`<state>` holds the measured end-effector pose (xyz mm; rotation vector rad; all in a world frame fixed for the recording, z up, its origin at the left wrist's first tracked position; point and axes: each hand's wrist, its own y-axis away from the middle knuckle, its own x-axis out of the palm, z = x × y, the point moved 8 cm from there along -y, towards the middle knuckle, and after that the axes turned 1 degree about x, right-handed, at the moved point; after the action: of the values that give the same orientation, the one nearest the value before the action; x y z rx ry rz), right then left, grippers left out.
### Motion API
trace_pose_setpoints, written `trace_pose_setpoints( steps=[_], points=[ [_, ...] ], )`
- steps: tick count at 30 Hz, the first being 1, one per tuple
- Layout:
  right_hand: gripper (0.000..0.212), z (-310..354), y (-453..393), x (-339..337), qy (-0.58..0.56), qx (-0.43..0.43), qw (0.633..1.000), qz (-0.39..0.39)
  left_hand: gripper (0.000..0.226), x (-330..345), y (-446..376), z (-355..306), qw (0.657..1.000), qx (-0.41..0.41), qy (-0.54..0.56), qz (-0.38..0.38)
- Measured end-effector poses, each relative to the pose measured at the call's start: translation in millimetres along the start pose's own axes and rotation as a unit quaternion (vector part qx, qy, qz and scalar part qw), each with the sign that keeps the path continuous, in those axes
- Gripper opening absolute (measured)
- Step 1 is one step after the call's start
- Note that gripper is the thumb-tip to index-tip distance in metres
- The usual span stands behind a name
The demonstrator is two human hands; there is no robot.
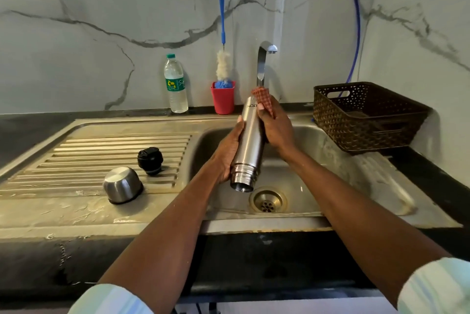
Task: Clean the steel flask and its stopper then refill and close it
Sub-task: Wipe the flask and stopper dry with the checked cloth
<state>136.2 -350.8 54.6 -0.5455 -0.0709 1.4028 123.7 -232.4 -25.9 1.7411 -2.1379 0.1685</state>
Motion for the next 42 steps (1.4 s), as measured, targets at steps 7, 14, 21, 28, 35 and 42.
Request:
trace_pose_setpoints(
  steps=[7, 14, 21, 28, 35, 42],
  points=[
    [0.055, 8.3, 39.0, 54.2, 0.161, -0.161, 0.959, 0.17, 0.041, -19.4, -7.5, -11.7, 0.995, 0.064, 0.065, -0.048],
    [0.044, -8.8, -3.4, -1.5, 0.004, -0.005, 1.0, -0.012, 0.068, 6.4, 6.4, 5.4, 0.999, -0.025, -0.027, 0.018],
    [0.053, 26.3, 50.7, 54.2, 0.137, -0.143, 0.966, 0.169, 0.044, -20.8, -4.9, -15.1, 0.988, 0.073, 0.117, -0.069],
    [0.056, 17.9, 46.0, 58.6, 0.039, -0.09, 0.978, 0.186, 0.053, -25.6, 0.1, -21.3, 0.979, 0.049, 0.196, -0.032],
    [0.046, -9.4, 10.5, -13.5, -0.072, 0.061, 0.996, -0.011, 0.061, 25.1, 15.0, -3.3, 0.994, -0.027, 0.084, 0.059],
    [0.053, 22.8, 45.6, 43.5, 0.057, -0.075, 0.987, 0.131, 0.061, -7.9, -0.2, -18.1, 0.985, 0.044, 0.167, -0.013]
  ],
)
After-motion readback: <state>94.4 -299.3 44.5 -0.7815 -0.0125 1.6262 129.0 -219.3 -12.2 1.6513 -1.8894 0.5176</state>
